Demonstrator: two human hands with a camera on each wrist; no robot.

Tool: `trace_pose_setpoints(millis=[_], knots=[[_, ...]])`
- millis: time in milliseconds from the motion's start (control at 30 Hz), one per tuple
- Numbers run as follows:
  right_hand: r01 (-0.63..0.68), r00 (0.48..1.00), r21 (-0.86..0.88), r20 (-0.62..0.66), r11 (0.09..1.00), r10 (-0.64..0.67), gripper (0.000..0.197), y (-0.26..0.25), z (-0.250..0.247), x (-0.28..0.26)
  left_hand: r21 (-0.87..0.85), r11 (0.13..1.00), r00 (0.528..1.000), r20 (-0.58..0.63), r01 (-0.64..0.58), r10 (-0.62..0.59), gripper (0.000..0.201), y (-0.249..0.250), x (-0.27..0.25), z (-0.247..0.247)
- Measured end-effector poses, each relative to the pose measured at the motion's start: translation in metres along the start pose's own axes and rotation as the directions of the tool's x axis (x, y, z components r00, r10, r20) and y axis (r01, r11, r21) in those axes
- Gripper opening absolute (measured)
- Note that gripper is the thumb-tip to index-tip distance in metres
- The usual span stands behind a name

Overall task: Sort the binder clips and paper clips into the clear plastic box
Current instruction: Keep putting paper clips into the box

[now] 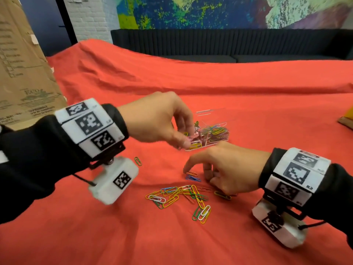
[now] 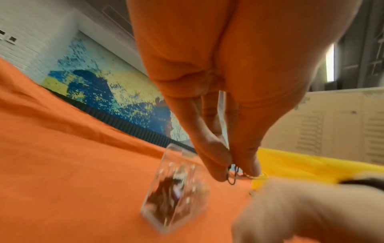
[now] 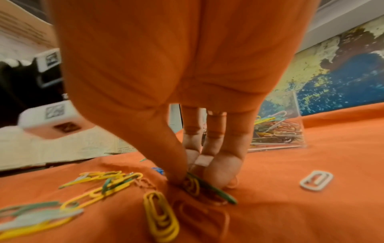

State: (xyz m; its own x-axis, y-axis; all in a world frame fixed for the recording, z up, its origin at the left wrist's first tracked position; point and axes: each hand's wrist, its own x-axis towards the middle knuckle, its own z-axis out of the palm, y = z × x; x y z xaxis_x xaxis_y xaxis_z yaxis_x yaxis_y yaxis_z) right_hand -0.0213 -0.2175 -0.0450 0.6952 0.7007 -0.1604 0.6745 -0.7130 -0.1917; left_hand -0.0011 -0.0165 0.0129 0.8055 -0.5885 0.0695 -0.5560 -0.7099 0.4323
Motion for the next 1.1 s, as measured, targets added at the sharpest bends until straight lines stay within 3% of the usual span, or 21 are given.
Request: trace_pose_setpoints(millis=[100, 200, 500, 767, 900, 1033, 1100], knots=[[0.041, 0.999, -0.030, 0.000, 0.999, -0.041, 0.065, -0.001, 0.005, 0.002, -0.023, 1.000, 0.996, -0.094, 0.002, -0.004, 0.015, 0.003, 0.032, -0.011], [0.008, 0.999, -0.030, -0.039, 1.000, -0.009, 0.048, 0.000, 0.005, 0.000, -0.049, 0.999, 0.990, -0.139, 0.017, -0.024, 0.015, 0.007, 0.070, -0.011], [-0.028, 0.999, -0.026, -0.046, 0.999, 0.027, 0.025, 0.002, 0.009, -0.008, 0.237, 0.966, 0.986, -0.151, 0.099, -0.064, 0.010, 0.011, 0.145, 0.009], [0.028, 0.998, -0.018, -0.058, 0.999, -0.029, 0.016, 0.002, 0.006, -0.012, 0.338, 0.933, 0.988, -0.133, 0.121, -0.079, 0.024, 0.014, 0.149, 0.015], [0.010, 0.996, -0.004, -0.091, 1.000, -0.010, 0.023, 0.006, -0.002, -0.013, 0.347, 0.935, 0.995, -0.086, 0.078, -0.051, 0.017, 0.011, 0.144, 0.012], [-0.038, 0.991, -0.014, -0.127, 0.999, 0.036, 0.023, 0.017, -0.010, -0.016, 0.372, 0.928, 0.995, -0.095, 0.029, 0.007, 0.009, 0.014, 0.119, -0.001], [-0.063, 0.995, -0.008, -0.081, 0.998, 0.062, 0.028, 0.022, -0.013, -0.021, 0.374, 0.927, 0.996, -0.083, 0.012, 0.020, 0.014, 0.021, 0.092, -0.009]])
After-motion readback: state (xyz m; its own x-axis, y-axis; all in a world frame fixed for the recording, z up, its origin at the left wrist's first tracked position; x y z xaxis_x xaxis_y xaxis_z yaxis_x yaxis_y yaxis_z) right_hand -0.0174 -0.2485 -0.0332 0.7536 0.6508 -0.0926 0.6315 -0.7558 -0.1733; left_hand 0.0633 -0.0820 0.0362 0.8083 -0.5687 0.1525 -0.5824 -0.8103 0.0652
